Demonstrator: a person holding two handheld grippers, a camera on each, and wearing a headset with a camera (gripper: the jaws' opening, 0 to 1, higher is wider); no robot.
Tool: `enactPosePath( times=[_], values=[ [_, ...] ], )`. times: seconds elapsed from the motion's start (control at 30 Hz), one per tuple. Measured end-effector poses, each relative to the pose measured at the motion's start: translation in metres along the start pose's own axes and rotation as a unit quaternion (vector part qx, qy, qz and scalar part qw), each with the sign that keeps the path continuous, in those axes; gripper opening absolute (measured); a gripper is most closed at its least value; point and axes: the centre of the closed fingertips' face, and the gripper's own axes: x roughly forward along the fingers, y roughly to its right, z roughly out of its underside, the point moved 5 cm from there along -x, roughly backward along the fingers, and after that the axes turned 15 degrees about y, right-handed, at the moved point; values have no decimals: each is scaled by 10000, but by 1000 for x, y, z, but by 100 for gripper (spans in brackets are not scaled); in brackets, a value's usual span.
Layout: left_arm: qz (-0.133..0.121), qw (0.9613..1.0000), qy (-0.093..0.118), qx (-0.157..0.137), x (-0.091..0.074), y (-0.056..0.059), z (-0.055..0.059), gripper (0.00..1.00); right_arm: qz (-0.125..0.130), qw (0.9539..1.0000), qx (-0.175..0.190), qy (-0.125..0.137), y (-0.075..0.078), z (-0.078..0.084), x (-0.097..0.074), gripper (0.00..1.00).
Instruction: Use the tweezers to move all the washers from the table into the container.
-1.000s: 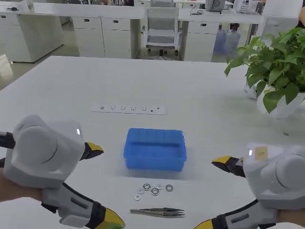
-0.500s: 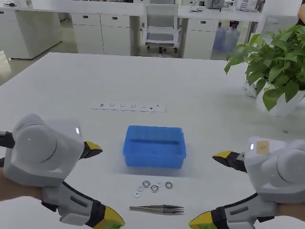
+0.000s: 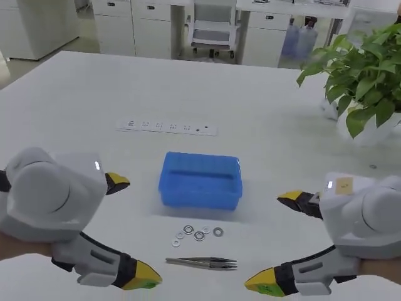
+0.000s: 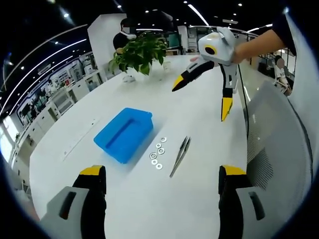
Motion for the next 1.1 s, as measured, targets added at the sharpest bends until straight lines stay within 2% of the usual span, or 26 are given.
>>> enactPosePath(
  times=[0.07, 0.1, 0.17, 0.27, 0.43, 0.6, 0.7, 0.83, 0.93, 1.03, 1.1],
  values=[
    [-251, 9995, 68, 200, 3, -7, 1, 99, -26, 10000, -18, -34, 0, 2, 3, 95],
    [-305, 9992, 21, 263, 4, -9, 4, 99, -35, 10000, -53, -70, 0, 3, 4, 93],
    [-314, 9993, 2, 213, 7, -10, 7, 97, -8, 9996, -273, -123, 1, 2, 7, 88],
    [-201, 9998, 13, 11, 13, -9, 14, 92, -104, 9994, -315, -93, -2, 3, 14, 83],
    [20, 9996, -286, 51, 23, -5, 31, 86, -173, 9986, -442, -223, 1, 11, 26, 73],
    [143, 9994, -282, -115, 28, -1, 38, 80, -206, 9988, -344, -296, -1, 14, 39, 66],
    [179, 9991, -383, -49, 32, -1, 44, 78, -354, 9980, -415, -333, -7, 17, 46, 59],
    [339, 9986, -404, 12, 38, 3, 46, 75, -468, 9976, -363, -351, -13, 22, 54, 56],
    [489, 9975, -495, 116, 44, 5, 51, 69, -600, 9966, -285, -492, -17, 28, 58, 54],
    [562, 9968, -556, 83, 48, 7, 54, 61, -670, 9959, -305, -523, -20, 30, 63, 51],
    [652, 9959, -619, 9, 53, 7, 57, 60, -719, 9952, -324, -577, -20, 32, 66, 48]
  ],
)
